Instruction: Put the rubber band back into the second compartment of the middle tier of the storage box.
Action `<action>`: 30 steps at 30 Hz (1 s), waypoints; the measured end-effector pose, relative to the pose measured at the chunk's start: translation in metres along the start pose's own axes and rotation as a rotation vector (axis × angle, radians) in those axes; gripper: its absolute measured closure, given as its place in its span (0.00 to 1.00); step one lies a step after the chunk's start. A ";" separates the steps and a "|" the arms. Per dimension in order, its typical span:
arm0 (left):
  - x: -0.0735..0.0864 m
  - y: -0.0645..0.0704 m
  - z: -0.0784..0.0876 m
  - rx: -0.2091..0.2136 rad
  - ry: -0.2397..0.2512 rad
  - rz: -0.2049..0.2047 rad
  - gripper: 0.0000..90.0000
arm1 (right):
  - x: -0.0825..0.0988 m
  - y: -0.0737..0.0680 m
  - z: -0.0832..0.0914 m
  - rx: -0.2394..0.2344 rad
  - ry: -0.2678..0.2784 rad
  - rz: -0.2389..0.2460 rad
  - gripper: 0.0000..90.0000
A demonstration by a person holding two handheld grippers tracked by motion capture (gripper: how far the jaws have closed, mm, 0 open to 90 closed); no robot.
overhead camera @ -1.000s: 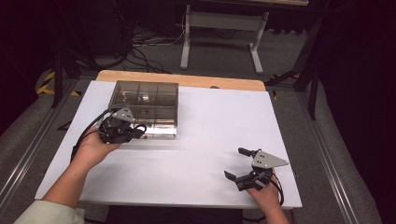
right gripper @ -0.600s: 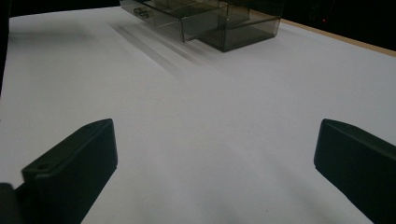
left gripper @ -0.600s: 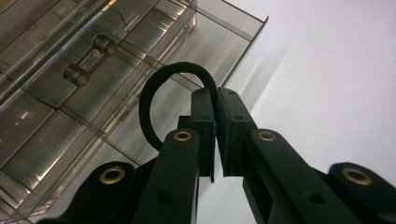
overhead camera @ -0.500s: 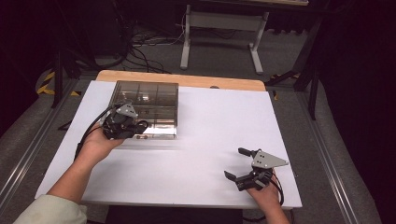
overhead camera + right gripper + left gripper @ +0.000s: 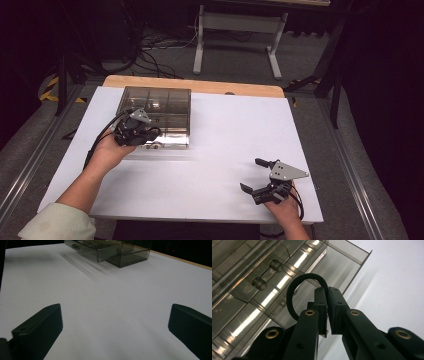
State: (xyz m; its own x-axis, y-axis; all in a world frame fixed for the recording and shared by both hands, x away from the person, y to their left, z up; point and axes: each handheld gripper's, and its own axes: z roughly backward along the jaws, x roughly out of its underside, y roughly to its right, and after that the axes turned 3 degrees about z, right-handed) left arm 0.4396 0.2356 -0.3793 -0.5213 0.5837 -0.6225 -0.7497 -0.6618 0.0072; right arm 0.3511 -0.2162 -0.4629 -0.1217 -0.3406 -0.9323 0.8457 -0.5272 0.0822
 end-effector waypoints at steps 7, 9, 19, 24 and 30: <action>-0.001 -0.003 -0.004 -0.011 -0.003 0.009 0.95 | 0.000 0.000 0.000 0.000 0.000 0.000 0.00; -0.001 -0.004 -0.006 -0.013 -0.008 0.012 0.95 | 0.000 0.000 0.000 0.000 0.000 0.000 0.00; -0.001 -0.008 -0.013 -0.020 -0.032 0.024 0.95 | 0.000 0.000 0.000 0.000 0.000 -0.002 0.00; -0.001 -0.009 -0.015 -0.011 -0.043 0.018 0.95 | 0.000 0.000 0.000 -0.002 -0.002 -0.003 0.00; -0.001 -0.010 -0.017 -0.004 -0.058 0.027 0.95 | 0.000 0.000 0.000 -0.002 -0.002 -0.003 0.00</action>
State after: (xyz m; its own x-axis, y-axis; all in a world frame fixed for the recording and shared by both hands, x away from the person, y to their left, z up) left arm 0.4542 0.2335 -0.3915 -0.5637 0.5920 -0.5760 -0.7338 -0.6791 0.0202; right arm 0.3509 -0.2160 -0.4630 -0.1254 -0.3410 -0.9316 0.8462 -0.5269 0.0790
